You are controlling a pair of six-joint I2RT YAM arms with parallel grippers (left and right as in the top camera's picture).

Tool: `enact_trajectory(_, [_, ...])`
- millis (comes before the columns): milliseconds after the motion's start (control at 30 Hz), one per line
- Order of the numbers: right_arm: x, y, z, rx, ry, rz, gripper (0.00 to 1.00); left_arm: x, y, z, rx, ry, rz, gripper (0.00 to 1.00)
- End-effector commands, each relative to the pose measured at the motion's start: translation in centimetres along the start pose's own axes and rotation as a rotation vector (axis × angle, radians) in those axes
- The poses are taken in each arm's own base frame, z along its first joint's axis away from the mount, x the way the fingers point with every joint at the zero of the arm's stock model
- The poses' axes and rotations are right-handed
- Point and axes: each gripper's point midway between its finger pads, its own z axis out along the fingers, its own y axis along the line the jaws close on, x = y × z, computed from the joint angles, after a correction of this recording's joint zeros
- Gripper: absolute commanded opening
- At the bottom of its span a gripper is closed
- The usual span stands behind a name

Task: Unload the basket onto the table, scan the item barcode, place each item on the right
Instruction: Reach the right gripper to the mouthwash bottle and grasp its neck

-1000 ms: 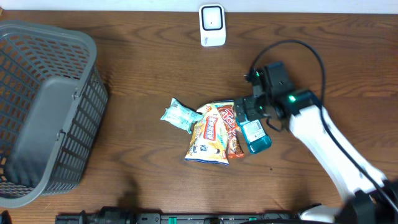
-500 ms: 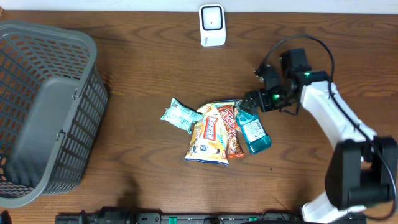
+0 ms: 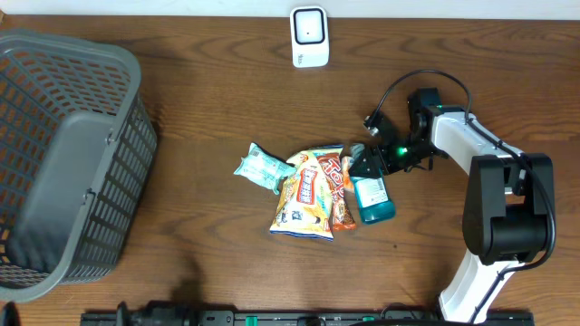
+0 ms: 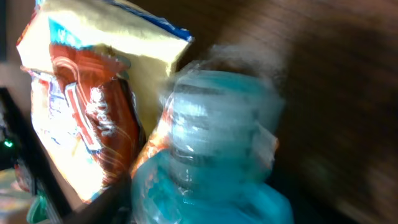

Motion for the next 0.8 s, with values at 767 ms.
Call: enact_trajectory(767, [0.3,2.5,-1.9,-0.13,0.022,0.07,0.18,2.0,-0.1,1.1,-0.003,0.041,0.008,0.98])
